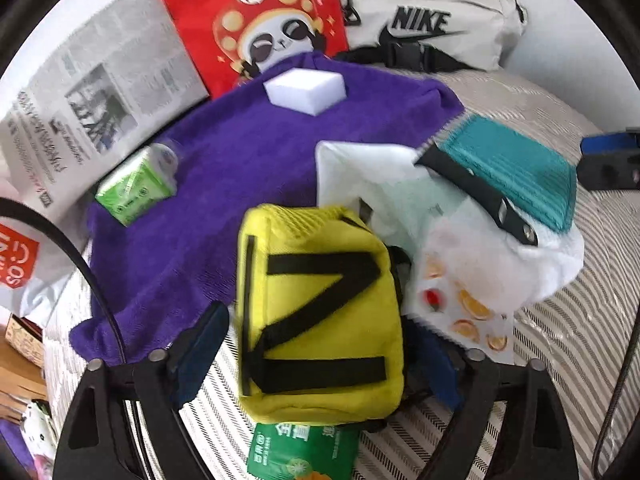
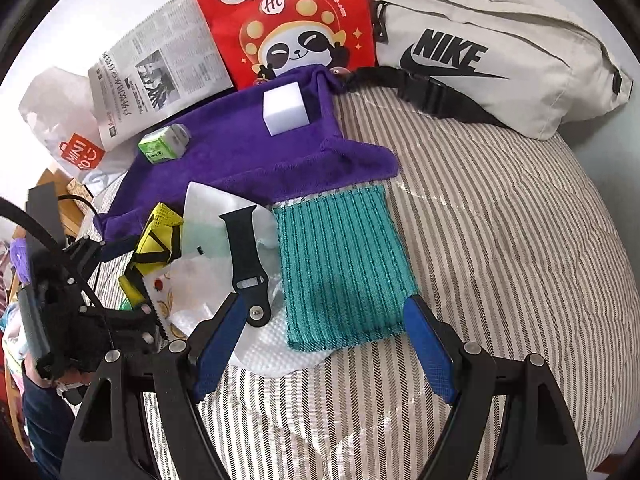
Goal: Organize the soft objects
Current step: 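Grasp the yellow pouch with the left tool while the right tool grasps the teal cloth, then lay the yellow pouch on the towel with the left tool while the right tool lays the teal cloth, then grasp the green snack packet with the left tool while the right tool grasps the black watch strap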
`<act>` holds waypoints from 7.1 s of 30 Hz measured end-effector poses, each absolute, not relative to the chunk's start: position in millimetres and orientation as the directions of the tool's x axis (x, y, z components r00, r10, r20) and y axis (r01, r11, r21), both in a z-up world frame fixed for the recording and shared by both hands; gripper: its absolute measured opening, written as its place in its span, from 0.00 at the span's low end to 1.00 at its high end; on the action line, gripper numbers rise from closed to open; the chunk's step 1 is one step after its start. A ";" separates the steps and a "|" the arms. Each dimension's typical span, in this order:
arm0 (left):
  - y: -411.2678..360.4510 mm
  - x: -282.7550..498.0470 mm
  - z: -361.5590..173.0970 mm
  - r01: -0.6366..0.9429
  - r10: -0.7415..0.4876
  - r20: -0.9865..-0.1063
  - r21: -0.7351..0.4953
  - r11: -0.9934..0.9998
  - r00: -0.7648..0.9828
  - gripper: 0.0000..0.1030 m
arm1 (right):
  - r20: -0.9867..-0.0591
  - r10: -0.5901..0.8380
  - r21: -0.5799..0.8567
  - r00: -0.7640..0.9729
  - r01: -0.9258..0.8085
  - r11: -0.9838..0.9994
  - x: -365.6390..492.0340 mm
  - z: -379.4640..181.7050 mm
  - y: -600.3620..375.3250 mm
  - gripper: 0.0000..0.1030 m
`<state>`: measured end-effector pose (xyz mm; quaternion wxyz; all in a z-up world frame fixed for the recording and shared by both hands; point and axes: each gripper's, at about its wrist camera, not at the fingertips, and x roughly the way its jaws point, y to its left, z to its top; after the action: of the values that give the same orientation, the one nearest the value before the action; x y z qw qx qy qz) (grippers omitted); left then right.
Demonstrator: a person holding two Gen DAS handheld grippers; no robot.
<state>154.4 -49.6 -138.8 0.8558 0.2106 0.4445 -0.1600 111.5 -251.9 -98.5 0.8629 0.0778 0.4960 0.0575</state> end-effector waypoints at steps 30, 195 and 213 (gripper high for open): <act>48.9 120.3 -121.7 0.252 -0.145 -0.828 -0.004 0.968 0.542 0.64 | -0.904 0.070 0.033 0.422 -0.095 0.995 173.6 -145.1 -241.4 0.89; -4.6 138.7 -151.5 0.456 -0.202 -0.859 0.042 0.889 0.471 0.77 | -0.815 0.036 0.033 0.579 -0.016 0.999 126.4 -85.2 -263.7 0.94; -5.1 135.4 -142.7 0.405 -0.236 -0.860 -0.038 0.914 0.453 0.28 | -0.818 0.149 0.130 0.556 -0.072 0.989 121.6 -98.7 -259.5 0.94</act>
<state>135.4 -5.1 -142.7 0.8480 0.0865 0.4876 -0.1890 121.6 -259.5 -98.7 0.8811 0.0408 0.4670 0.0628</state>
